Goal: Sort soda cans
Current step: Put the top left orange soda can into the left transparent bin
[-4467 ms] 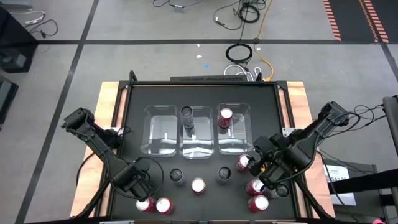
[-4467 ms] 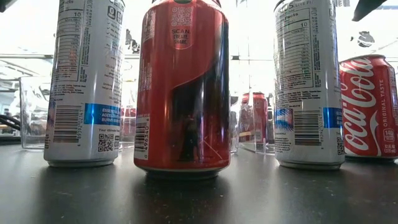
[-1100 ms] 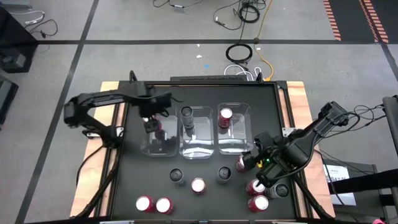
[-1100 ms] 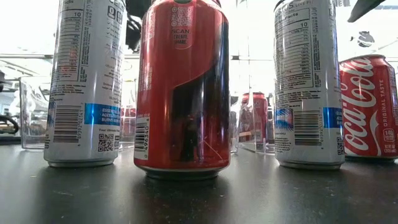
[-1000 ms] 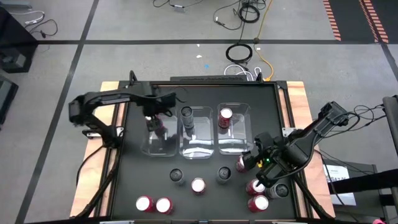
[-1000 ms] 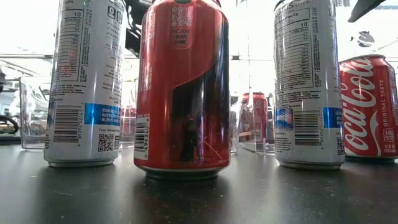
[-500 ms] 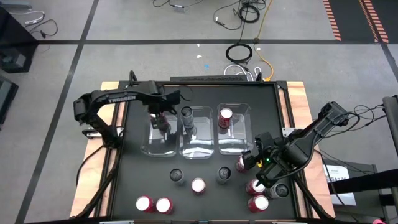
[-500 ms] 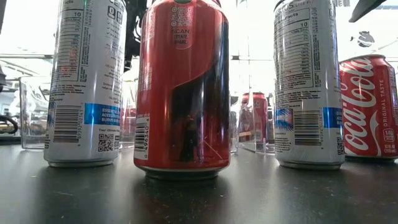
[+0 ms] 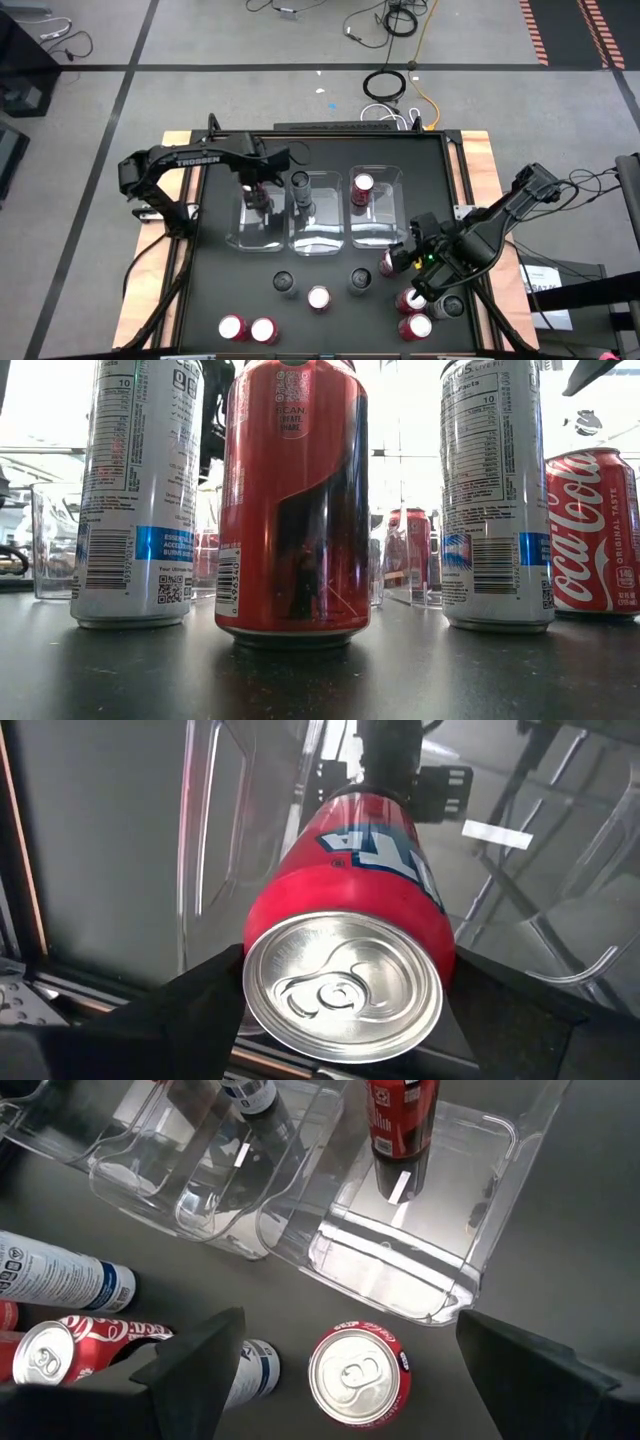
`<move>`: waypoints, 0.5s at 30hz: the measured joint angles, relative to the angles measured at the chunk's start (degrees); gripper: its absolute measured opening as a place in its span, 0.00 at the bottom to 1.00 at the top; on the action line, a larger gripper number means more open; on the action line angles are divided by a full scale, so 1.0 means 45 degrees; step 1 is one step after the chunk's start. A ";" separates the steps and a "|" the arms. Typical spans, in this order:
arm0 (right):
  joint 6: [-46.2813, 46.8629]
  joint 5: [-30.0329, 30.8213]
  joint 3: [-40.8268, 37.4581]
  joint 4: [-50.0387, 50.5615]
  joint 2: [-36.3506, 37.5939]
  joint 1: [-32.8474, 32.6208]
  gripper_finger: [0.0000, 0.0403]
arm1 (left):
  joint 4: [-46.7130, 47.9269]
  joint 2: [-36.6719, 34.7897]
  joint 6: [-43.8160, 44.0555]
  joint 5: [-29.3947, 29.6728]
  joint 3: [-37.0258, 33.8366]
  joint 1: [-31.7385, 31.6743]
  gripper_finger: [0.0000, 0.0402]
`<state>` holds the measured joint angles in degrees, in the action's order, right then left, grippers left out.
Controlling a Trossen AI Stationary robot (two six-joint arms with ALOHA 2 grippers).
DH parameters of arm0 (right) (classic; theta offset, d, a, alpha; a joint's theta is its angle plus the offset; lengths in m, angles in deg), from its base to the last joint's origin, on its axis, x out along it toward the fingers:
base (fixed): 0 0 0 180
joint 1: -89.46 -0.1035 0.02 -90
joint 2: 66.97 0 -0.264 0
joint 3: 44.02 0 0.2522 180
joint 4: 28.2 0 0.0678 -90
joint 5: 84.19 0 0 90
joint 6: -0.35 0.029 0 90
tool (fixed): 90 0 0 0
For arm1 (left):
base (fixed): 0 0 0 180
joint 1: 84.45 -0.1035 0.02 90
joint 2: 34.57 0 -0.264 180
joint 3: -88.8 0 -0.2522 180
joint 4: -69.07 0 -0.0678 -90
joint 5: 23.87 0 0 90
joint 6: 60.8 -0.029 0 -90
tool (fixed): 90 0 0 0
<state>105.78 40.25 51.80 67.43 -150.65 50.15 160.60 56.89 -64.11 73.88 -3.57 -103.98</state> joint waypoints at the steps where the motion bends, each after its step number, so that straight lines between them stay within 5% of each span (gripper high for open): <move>1: 0.0000 -0.0002 0.0000 0.0000 0.0000 0.0000 0.89 | -0.0025 0.0000 -0.0006 0.0000 -0.0007 0.0000 0.81; 15: -0.0053 -0.0003 0.0000 -0.0102 -0.0005 0.0000 0.89 | 0.0139 -0.0032 -0.0058 0.0056 -0.0763 -0.0015 0.81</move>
<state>105.54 40.24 51.80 66.97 -150.67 50.15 161.22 56.74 -64.37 74.13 -7.01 -104.05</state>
